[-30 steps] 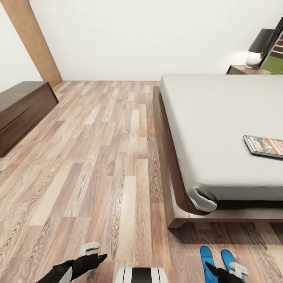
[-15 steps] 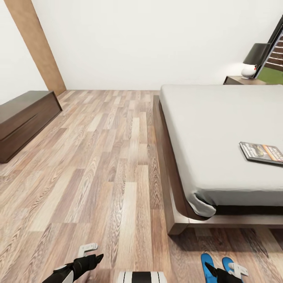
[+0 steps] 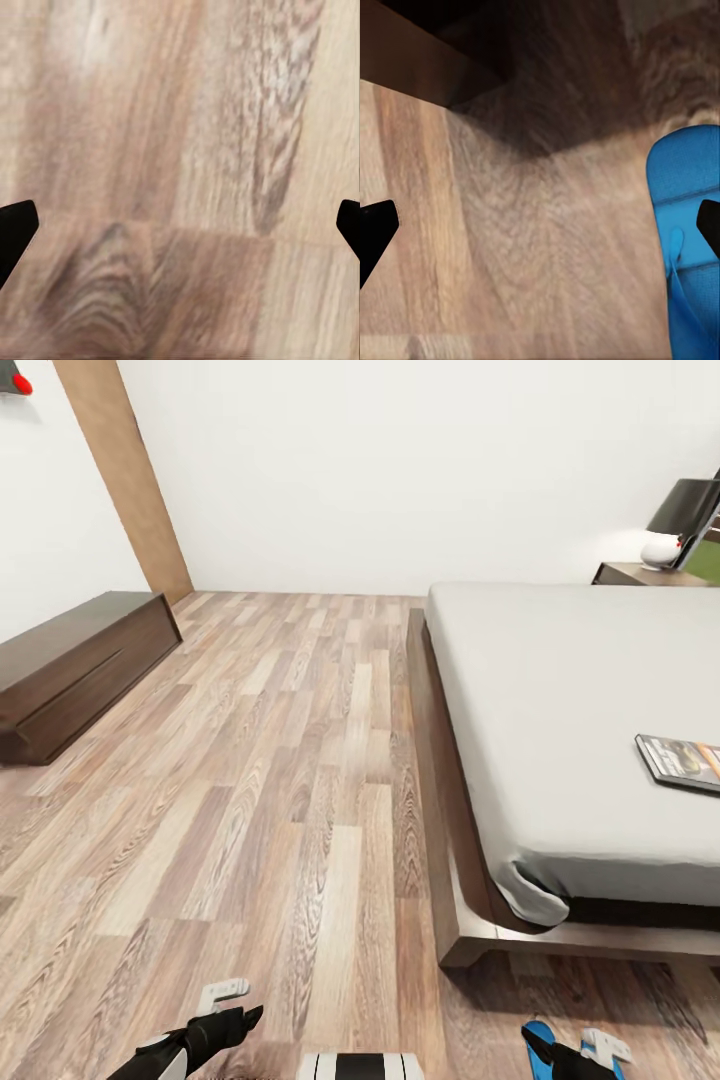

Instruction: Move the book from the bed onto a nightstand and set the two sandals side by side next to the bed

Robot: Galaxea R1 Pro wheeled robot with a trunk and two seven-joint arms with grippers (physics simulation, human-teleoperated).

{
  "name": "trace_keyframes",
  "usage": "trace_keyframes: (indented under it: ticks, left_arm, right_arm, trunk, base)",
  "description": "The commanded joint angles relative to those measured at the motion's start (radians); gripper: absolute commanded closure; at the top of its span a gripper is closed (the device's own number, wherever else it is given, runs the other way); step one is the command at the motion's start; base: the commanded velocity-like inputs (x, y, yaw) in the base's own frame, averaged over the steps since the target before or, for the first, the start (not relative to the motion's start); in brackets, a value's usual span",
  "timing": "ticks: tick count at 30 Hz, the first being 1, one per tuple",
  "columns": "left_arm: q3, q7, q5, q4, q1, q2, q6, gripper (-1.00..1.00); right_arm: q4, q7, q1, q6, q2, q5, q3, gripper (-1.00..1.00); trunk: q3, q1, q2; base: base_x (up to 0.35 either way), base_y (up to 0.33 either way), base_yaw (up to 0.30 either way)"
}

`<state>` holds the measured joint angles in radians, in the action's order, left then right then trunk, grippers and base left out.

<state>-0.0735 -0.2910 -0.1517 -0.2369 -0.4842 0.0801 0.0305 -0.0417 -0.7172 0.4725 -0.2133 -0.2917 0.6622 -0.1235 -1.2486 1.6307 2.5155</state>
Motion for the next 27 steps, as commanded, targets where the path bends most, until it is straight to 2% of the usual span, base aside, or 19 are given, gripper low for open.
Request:
trace_keyframes:
  ticks: [1,27]
  left_arm:
    - [-0.008,-0.007,-0.004,0.001,-0.001,0.0,0.003,-1.0]
    - [-0.008,-0.007,-0.003,0.001,-0.001,0.0,0.003,-1.0]
  right_arm:
    - [-0.004,-0.004,0.002,-0.008,0.0,0.007,-0.008,-1.0]
    - [-0.004,-0.005,0.002,-0.008,0.0,0.007,-0.009,-1.0]
  trunk:
    - [-0.002,0.0,0.0]
    - [-0.024,0.0,0.0]
  base:
    - [0.0,0.0,0.229]
    - [0.0,0.0,0.233]
